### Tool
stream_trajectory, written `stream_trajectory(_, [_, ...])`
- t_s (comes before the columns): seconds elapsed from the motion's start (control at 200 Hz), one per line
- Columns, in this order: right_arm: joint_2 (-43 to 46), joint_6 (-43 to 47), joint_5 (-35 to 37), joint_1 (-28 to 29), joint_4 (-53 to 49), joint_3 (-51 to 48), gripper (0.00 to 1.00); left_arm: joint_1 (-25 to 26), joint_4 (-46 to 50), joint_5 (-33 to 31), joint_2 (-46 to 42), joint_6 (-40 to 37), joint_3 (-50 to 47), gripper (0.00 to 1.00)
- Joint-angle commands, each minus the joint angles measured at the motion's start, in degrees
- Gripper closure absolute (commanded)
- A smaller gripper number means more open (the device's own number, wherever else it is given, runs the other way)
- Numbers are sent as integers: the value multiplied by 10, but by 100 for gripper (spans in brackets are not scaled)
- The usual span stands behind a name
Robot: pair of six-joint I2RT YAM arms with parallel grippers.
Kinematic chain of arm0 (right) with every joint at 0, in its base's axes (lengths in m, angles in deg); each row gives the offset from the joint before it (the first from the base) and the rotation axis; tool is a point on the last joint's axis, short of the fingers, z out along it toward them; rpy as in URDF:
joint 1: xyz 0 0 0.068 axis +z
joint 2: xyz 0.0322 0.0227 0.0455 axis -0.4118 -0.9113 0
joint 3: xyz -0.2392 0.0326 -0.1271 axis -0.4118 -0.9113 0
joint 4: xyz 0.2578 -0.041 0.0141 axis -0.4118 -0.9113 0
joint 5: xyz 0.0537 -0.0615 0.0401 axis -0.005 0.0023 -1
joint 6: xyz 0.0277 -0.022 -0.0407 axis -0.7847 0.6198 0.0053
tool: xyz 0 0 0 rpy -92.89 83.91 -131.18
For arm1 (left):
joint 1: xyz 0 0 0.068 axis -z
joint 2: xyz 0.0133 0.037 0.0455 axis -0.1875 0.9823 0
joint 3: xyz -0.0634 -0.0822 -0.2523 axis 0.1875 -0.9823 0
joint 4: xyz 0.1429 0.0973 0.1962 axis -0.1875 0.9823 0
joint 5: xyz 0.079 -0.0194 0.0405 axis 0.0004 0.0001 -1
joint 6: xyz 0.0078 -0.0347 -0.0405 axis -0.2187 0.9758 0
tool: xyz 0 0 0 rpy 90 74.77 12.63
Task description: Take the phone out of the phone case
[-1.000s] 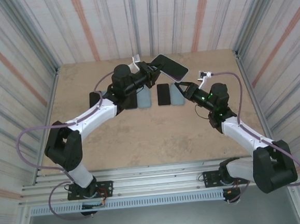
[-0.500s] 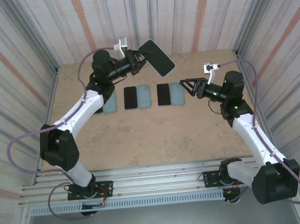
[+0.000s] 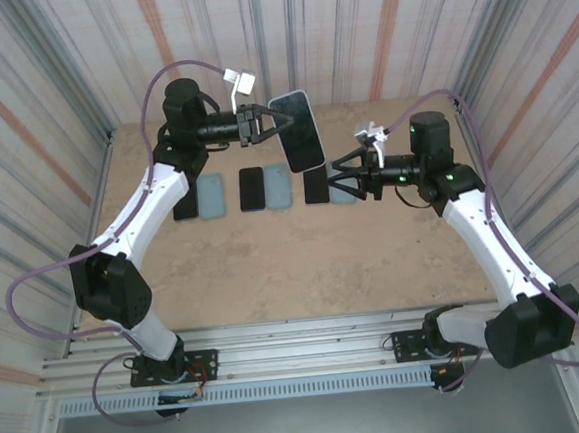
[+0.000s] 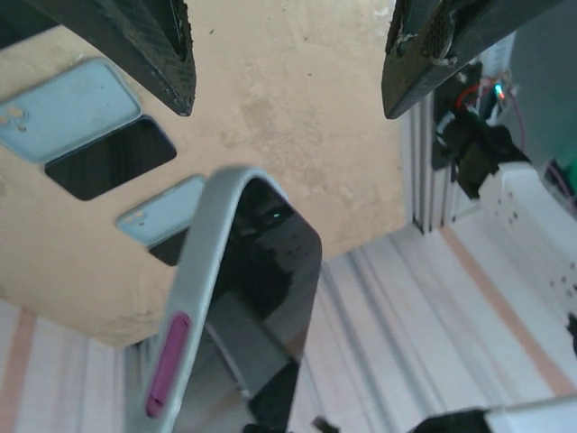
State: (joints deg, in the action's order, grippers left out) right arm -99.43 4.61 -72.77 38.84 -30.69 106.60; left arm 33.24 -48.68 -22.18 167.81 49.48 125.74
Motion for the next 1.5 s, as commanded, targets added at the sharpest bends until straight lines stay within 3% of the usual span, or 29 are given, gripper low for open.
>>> stream_trajectory(0.0, [-31,116,-6,20,-86,38,47,-5,11,61,-32,-76,21,100])
stream_trajectory(0.416, [-93,194,-6,54,-139,97,71,-8,78,93,-44,-137,21,100])
stream_trajectory(1.077, [-111,232,-2,62,-174,123,82,-9,98,98,-43,-144,24,100])
stream_trajectory(1.238, [-114,243,25,65,-179,132,87,-9,109,112,-45,-140,22,100])
stream_trajectory(1.493, [-104,266,128,81,-160,133,89,5,132,137,-48,-120,21,100])
